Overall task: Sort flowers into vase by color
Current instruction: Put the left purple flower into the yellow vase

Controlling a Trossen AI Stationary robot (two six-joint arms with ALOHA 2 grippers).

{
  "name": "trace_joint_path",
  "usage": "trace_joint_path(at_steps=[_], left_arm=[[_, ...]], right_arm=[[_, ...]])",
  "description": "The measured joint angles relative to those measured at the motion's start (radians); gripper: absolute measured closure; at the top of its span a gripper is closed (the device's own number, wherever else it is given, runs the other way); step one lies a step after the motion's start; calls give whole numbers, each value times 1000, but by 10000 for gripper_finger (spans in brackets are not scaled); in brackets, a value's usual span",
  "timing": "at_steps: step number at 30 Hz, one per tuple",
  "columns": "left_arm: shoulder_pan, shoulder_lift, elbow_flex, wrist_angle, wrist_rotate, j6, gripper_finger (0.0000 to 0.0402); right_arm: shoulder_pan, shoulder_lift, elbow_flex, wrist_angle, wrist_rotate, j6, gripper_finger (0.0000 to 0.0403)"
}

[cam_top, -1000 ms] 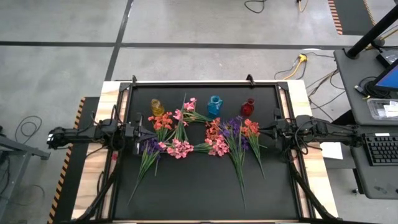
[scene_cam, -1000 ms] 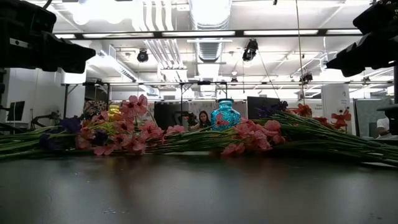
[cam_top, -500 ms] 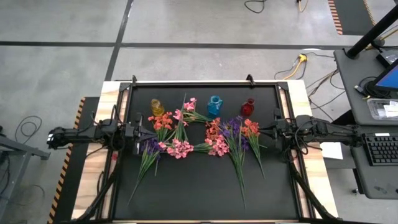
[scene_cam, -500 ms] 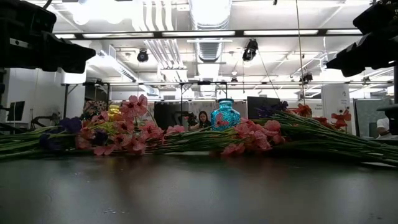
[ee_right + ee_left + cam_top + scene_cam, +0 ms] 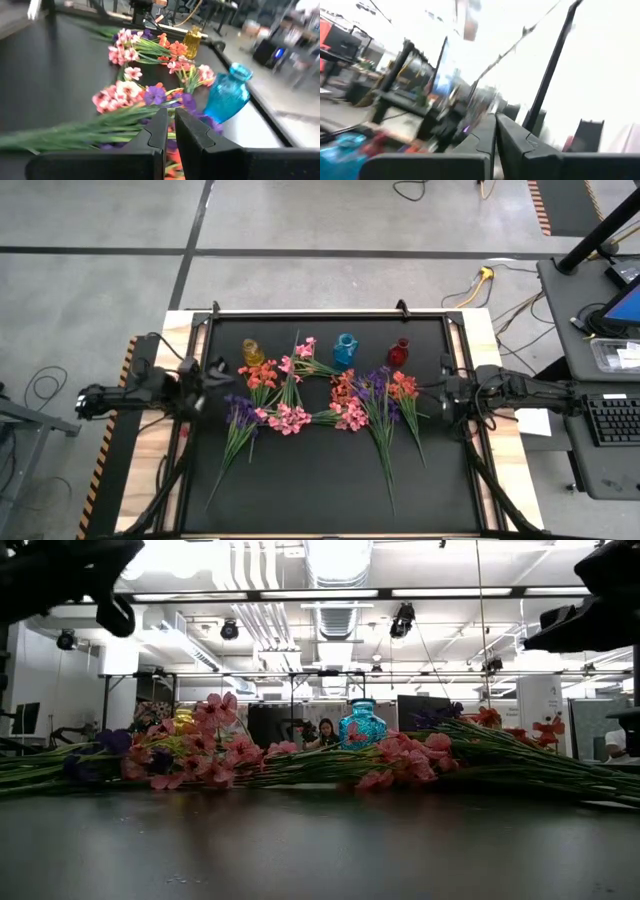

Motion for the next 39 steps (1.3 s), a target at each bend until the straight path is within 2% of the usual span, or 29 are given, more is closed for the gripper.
trace_joint_path(at_steps=[2,7,14,17,21,23,25,29,35,37,39], left_arm=[[0,0,0,61,-16,-13,402],[0,0,0,110,-39,156,402],[0,9,0,113,-47,179,402],[-3,73,-8,126,-47,177,402],[-10,239,-11,192,-62,132,402],[-10,325,-10,270,-66,129,402],[-10,401,2,318,-66,128,402],[-10,517,49,324,-66,128,402],[-10,741,171,310,13,156,402],[-10,805,233,226,36,141,402],[-10,851,312,35,7,44,402]], right_arm=[[0,0,0,0,-1,-56,374],[0,0,0,-3,-1,-14,374],[0,0,0,-13,0,-37,374],[0,0,0,-11,1,-126,374],[0,1,-1,24,-17,-235,374],[0,1,-13,143,-105,-141,374],[0,1,-25,336,-154,-51,374],[0,10,-41,622,-107,136,374],[-2,82,-4,644,126,388,374],[-2,131,8,641,142,406,374],[-2,181,28,641,139,407,374]])
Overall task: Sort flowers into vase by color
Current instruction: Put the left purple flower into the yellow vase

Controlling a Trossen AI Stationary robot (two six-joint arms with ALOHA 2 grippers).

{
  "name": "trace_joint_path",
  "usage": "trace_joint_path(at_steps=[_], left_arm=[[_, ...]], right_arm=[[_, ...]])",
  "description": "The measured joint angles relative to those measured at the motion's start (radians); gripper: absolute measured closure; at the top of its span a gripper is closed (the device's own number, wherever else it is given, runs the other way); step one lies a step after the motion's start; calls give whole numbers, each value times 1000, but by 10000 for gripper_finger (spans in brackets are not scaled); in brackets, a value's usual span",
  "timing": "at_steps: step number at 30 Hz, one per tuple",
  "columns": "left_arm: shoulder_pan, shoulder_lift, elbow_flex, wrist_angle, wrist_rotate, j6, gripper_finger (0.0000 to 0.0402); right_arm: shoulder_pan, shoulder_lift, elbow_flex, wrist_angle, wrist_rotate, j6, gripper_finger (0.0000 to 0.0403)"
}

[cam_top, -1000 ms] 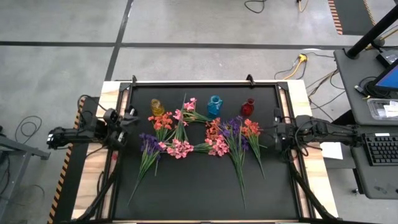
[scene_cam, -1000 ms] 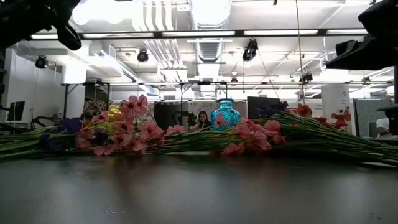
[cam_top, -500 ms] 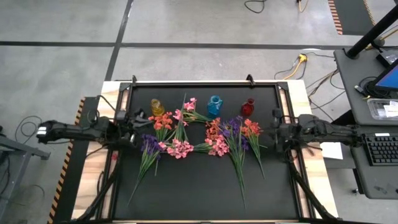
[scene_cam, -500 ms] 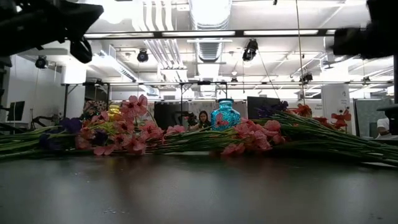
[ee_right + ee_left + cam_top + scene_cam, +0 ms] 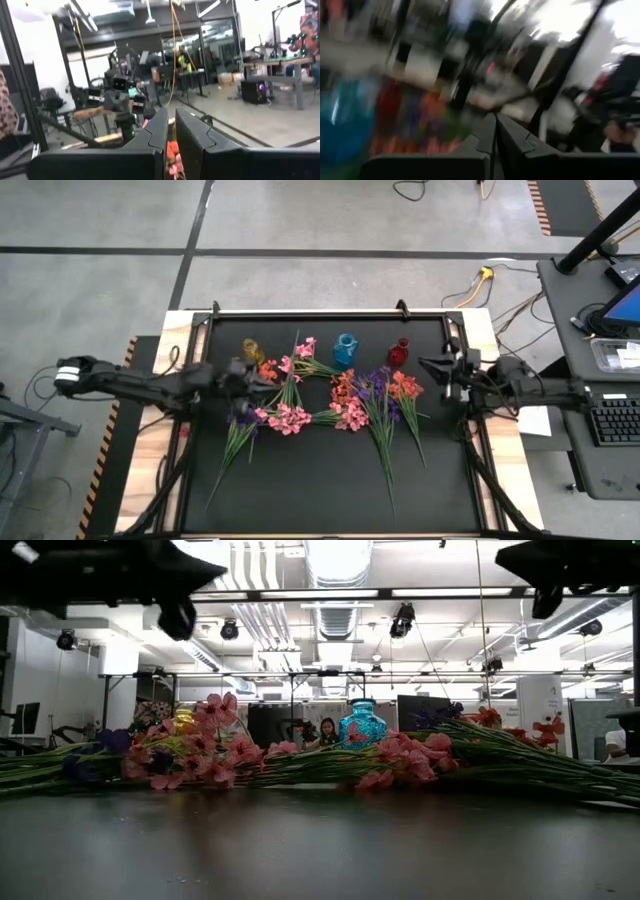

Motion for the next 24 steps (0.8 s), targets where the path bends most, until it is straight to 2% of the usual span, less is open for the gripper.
trace_joint_path(at_steps=[3,7,10,12,15,19,24], left_arm=[[-4,55,136,-459,-70,-186,402],[-81,154,316,-1081,-78,-475,402],[-196,227,438,-1390,-77,-676,402],[-281,268,501,-1508,-76,-783,402],[-396,326,562,-1598,-77,-903,402],[-498,378,579,-1616,-77,-1052,402],[-561,430,560,-1617,-26,-1191,395]], right_arm=[[0,76,46,2,0,-10,374],[0,168,124,-15,0,-39,374],[0,224,188,-67,0,-70,374],[0,254,223,-91,0,-77,374],[0,301,265,-102,0,-81,374],[0,351,308,-102,0,-83,374],[0,393,345,-103,-1,-81,374]])
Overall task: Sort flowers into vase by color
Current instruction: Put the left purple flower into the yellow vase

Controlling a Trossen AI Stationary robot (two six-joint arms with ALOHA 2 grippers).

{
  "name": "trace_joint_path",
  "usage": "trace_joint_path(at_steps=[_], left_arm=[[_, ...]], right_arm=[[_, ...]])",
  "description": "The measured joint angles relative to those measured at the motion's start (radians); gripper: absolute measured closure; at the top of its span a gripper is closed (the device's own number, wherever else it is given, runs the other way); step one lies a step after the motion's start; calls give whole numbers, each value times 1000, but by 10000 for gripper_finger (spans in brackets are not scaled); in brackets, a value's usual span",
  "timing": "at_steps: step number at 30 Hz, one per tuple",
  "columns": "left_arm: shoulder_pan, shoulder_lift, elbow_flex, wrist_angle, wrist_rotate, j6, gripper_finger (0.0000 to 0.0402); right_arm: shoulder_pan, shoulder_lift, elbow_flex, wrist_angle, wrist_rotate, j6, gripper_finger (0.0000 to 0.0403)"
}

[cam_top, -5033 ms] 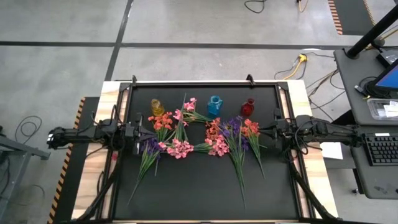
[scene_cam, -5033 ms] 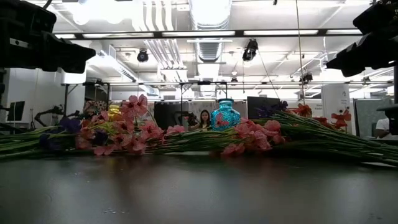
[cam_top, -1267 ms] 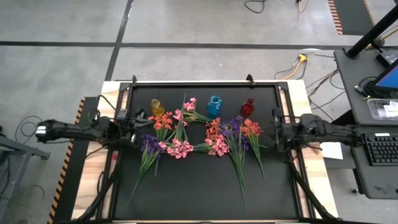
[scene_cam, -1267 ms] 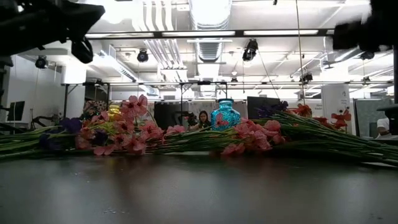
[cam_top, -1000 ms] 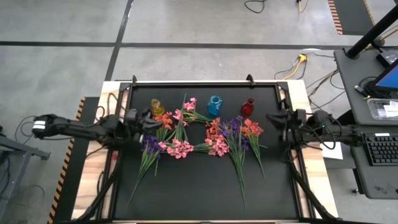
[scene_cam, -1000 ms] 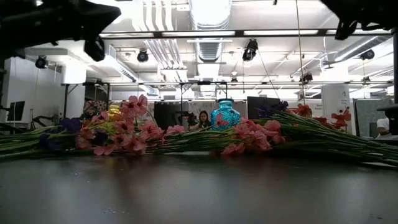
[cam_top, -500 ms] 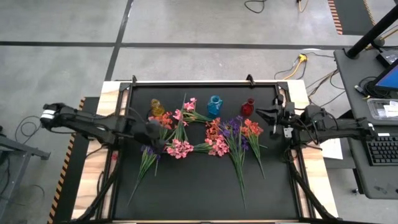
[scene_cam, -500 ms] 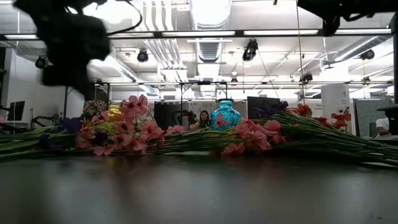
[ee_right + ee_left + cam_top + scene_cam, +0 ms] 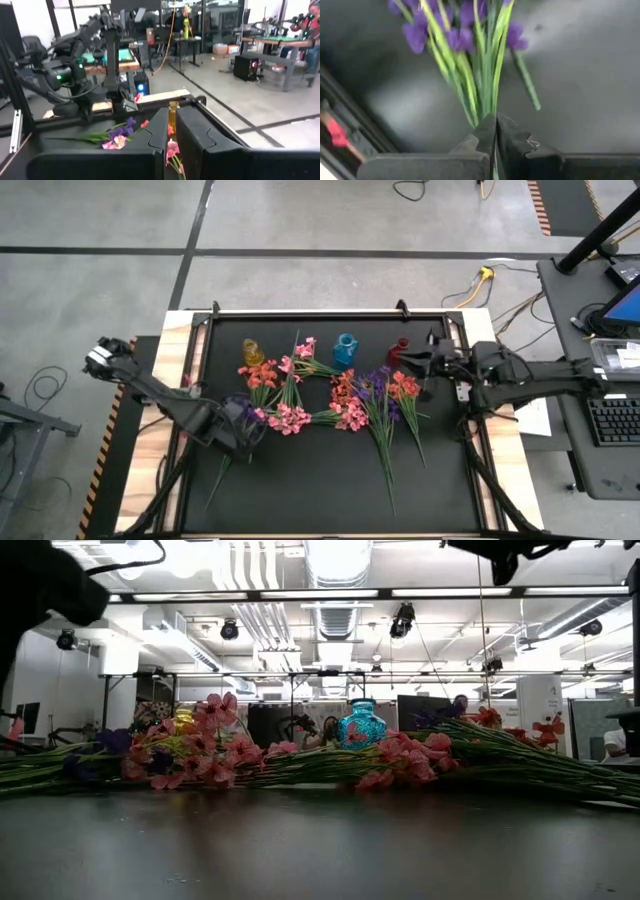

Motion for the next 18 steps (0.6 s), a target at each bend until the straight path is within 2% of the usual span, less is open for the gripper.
trace_joint_path(at_steps=[4,8,14,18], left_arm=[[-17,35,-3,0,46,-37,364],[-17,70,-4,0,94,-38,308],[-17,135,-5,1,97,-31,211],[-16,189,-6,37,95,-28,182]], right_arm=[[0,17,7,-6,-1,-1,374],[0,21,8,-18,0,2,374],[0,21,8,-58,0,2,374],[0,23,8,-59,0,2,374]])
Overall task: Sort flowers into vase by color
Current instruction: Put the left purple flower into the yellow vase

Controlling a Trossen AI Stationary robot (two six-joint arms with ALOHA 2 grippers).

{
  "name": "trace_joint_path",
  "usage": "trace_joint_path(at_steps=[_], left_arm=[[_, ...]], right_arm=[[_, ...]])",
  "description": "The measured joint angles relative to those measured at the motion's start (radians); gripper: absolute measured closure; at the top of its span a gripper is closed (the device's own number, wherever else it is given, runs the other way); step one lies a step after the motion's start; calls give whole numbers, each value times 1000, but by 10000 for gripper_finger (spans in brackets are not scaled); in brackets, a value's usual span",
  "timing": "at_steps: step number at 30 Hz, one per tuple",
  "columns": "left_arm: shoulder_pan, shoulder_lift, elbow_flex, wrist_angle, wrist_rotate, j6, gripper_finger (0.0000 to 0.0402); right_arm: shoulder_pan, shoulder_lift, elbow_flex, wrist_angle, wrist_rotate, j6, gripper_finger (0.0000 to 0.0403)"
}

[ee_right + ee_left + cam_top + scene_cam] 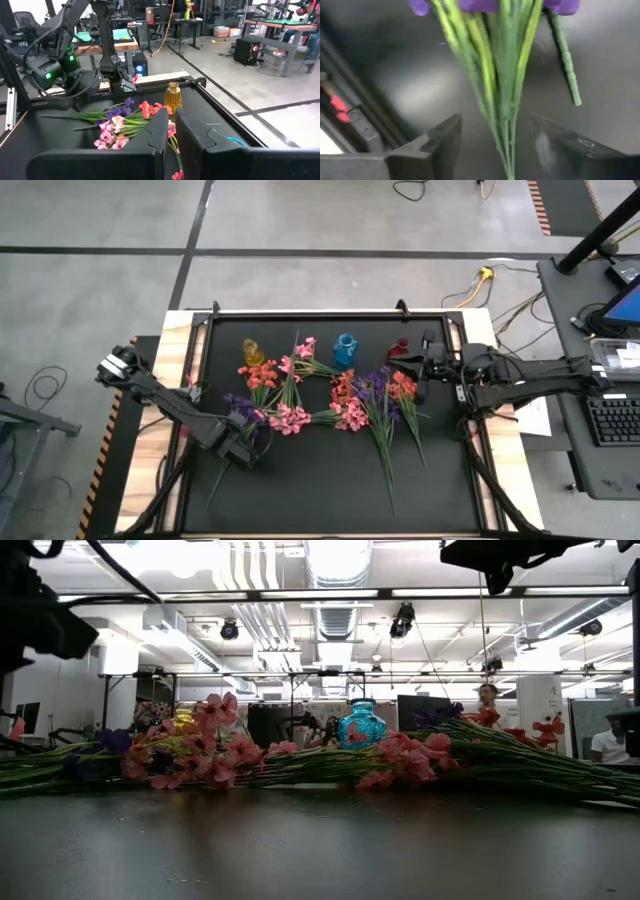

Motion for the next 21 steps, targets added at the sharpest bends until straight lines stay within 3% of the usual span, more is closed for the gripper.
trace_joint_path(at_steps=[10,21], left_arm=[[0,135,-51,147,11,1,222],[0,111,-66,171,22,5,361]], right_arm=[[0,4,0,-13,0,0,374],[0,5,0,-54,-4,47,374]])
